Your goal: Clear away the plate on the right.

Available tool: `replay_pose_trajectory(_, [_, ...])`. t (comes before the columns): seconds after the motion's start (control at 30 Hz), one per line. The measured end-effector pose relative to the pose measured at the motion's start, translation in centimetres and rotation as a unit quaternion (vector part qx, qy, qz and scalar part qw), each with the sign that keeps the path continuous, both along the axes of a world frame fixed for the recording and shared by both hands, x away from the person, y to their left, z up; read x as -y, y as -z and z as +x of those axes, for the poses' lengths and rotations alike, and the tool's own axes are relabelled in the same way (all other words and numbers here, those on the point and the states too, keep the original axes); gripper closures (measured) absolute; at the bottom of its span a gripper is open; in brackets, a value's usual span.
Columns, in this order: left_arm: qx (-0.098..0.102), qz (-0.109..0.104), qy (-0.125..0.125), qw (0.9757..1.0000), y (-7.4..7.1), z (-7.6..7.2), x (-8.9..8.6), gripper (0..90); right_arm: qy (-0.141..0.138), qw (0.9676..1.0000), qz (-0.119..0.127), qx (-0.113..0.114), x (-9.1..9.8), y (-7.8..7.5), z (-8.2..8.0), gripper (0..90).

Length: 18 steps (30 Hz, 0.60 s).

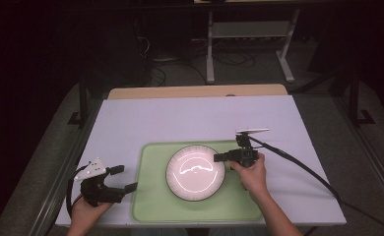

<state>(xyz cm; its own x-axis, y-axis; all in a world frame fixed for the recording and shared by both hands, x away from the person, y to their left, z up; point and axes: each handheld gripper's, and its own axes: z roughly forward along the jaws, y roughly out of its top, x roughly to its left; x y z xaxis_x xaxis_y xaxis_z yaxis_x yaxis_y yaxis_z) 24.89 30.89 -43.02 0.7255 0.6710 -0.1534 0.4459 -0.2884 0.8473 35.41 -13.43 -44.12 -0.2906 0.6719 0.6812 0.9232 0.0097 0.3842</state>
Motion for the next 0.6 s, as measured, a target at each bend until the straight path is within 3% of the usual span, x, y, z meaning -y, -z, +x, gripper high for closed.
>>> replay_pose_trajectory(0.2, [0.0,0.001,0.0,1.0,0.0,0.0,0.0,13.3,0.001,0.9996,-0.028,-0.002,0.0,0.9,-0.3,83.1])
replay_pose_trajectory(0.3, [0.0,0.001,0.0,1.0,0.0,0.0,0.1,13.3,0.004,0.9998,-0.018,0.0,0.2,1.2,-0.4,83.3])
replay_pose_trajectory(0.6, [-0.001,0.004,0.001,1.0,0.1,0.0,0.2,13.3,0.003,0.9997,-0.021,0.011,0.2,1.2,-0.6,83.0])
